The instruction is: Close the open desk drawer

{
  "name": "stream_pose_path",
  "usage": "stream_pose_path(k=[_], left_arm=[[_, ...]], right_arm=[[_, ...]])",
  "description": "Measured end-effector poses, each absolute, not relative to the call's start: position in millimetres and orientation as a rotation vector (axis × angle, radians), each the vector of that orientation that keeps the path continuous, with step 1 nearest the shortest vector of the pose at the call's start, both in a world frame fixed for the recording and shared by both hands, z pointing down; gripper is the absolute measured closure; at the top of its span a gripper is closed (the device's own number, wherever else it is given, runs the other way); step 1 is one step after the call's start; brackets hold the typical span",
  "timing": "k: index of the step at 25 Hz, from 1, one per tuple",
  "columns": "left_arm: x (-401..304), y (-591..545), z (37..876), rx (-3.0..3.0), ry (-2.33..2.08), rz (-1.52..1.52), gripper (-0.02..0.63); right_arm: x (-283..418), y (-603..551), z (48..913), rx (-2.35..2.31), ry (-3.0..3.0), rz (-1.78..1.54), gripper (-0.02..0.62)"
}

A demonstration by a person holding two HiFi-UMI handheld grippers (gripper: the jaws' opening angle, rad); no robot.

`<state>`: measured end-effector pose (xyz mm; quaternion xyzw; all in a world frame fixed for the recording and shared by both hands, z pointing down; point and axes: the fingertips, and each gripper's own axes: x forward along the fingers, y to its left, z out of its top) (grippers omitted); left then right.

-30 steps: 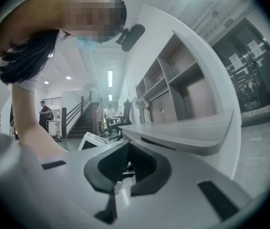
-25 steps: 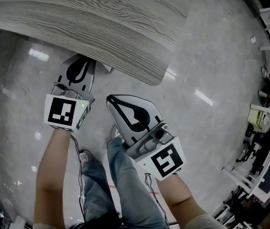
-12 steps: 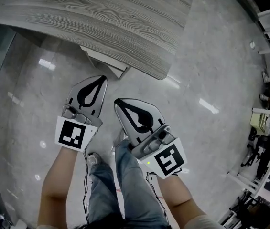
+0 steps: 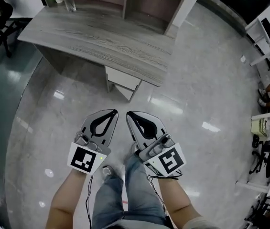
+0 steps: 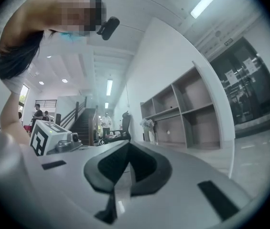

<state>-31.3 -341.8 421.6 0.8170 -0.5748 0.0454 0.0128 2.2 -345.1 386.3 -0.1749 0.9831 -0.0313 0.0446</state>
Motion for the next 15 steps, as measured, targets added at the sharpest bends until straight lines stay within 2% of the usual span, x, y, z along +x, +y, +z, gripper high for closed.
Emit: stream_pose_path(k=[7, 15], left_arm=[[-7, -268, 342, 2.544, -1.791, 0.095, 0.597], [16, -209, 303, 2.594, -1.756, 0.101, 0.597]], right_arm=[[32, -271, 333, -0.537, 3.038, -0.116, 0.588], [43, -208, 298, -0.521, 3.058, -0.097, 0.588]])
